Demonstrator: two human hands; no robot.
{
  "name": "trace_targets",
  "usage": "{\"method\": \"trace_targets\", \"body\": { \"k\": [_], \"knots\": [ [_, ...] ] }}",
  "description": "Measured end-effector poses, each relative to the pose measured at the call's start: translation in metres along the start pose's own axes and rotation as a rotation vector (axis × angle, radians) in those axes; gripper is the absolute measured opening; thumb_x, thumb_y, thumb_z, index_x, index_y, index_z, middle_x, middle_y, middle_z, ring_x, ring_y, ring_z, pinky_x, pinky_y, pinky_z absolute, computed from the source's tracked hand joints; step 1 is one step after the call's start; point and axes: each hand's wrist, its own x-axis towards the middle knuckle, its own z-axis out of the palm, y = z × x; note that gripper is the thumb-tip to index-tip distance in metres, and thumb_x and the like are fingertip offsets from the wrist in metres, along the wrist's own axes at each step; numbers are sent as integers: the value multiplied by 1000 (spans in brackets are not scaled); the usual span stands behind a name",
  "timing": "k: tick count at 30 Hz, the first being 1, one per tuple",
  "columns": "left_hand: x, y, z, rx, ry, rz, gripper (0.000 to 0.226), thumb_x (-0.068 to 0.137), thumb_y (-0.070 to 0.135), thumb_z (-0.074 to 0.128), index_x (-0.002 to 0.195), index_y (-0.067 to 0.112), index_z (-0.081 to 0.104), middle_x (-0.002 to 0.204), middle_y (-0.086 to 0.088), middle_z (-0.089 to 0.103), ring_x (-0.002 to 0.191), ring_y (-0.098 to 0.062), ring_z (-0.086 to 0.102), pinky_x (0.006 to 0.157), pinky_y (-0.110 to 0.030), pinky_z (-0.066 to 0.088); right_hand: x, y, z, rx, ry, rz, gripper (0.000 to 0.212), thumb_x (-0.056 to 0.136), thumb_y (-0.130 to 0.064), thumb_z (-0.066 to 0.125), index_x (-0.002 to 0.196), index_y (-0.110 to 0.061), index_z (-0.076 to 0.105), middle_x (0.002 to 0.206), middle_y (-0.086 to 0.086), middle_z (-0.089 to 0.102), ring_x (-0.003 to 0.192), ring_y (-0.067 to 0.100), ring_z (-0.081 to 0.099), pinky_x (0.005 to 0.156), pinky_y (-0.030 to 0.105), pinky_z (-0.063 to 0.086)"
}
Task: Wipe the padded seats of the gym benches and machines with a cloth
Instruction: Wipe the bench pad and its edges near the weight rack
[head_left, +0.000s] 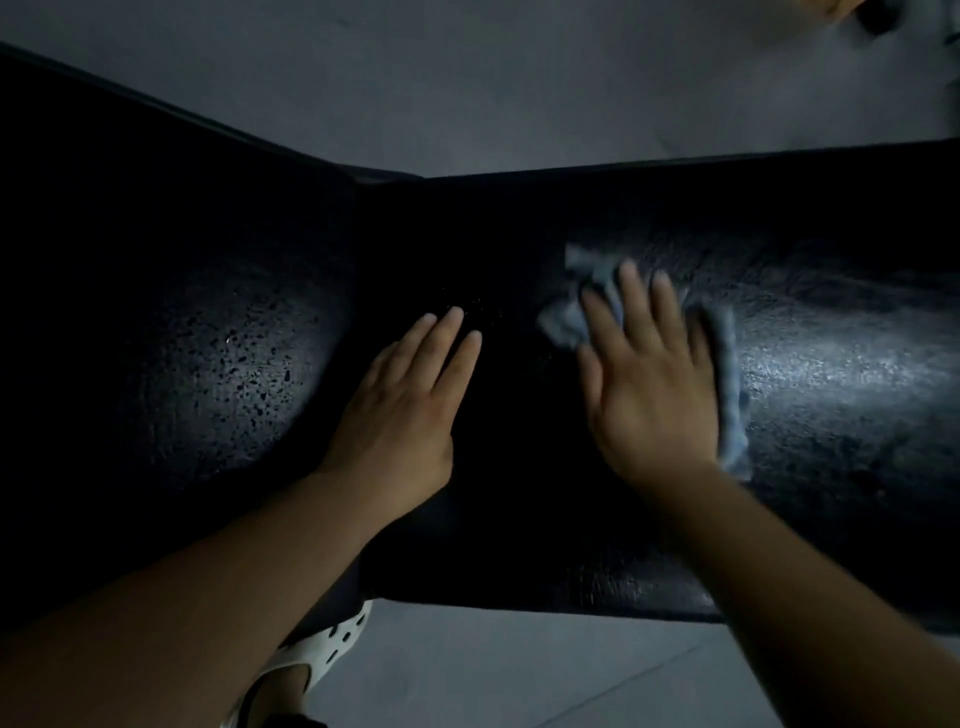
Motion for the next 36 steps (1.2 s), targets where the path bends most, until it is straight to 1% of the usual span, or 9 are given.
{"method": "trace_targets", "body": {
  "k": [3, 7, 11, 14, 20, 23, 26, 32, 36],
  "knots": [
    [10, -1, -4, 11, -9, 2, 91, 89, 19, 56, 159, 20, -2, 165, -1, -18, 152, -19, -17, 122, -37, -1, 32, -27, 1, -8, 14, 49, 53, 103, -43, 26, 154, -28, 34, 167, 3, 14, 154, 30, 7, 120, 50, 6],
    [11, -7, -5, 0, -9, 20, 90, 86, 21, 59, 159, 19, 6, 166, -2, -11, 153, -20, -11, 119, -35, 0, -20, -23, 4, -43, -109, -298, 52, 104, -38, 34, 153, -22, 38, 167, 3, 15, 154, 28, 9, 119, 37, 8],
    [9, -9, -1, 34, -11, 24, 89, 83, 27, 60, 158, 20, 12, 167, -4, -2, 153, -21, -1, 119, -37, 9, 45, 18, -10, -55, -1, -57, 55, 102, -44, 27, 153, -25, 38, 166, 2, 19, 154, 27, 13, 119, 45, 13],
    [14, -13, -5, 38, 10, -3, 91, 77, 29, 64, 156, 19, 21, 167, -5, 9, 153, -24, 11, 117, -41, 25, 98, -9, -13, -10, 50, 59, 56, 102, -46, 21, 154, -28, 34, 167, 0, 17, 154, 30, 7, 121, 51, 8],
    [21, -23, -14, 48, 12, -44, 80, 81, 32, 54, 155, 19, 25, 165, -5, 15, 151, -23, 19, 114, -38, 27, 20, -17, -2, -17, -90, -325, 51, 104, -39, 31, 151, -22, 40, 166, 3, 18, 154, 28, 12, 119, 36, 10],
    [20, -22, -14, 46, 43, -33, 76, 81, 32, 51, 153, 18, 29, 164, -5, 20, 150, -23, 23, 112, -37, 29, 55, -3, -11, -17, -51, -221, 54, 103, -43, 26, 151, -24, 42, 165, 2, 21, 153, 27, 16, 119, 42, 18],
    [24, -24, -17, 99, 51, -38, 77, 81, 33, 56, 153, 17, 32, 164, -7, 22, 150, -25, 23, 116, -42, 29, 105, -37, -11, 47, 3, -12, 54, 102, -44, 24, 152, -30, 37, 166, -1, 18, 154, 27, 7, 120, 49, 8],
    [21, -38, -28, 228, 69, -95, 74, 80, 34, 61, 147, 9, 42, 160, -13, 29, 149, -30, 24, 120, -53, 19, 24, -57, 12, 1, -140, -461, 50, 103, -40, 33, 149, -26, 43, 165, 1, 21, 153, 28, 14, 119, 42, 20],
    [19, -38, -31, 261, 59, -101, 75, 81, 34, 56, 149, 9, 38, 162, -14, 26, 150, -30, 20, 121, -53, 19, 79, -42, 2, -7, -52, -249, 53, 103, -42, 28, 152, -25, 38, 165, 3, 23, 153, 28, 16, 120, 49, 22]
  ]
}}
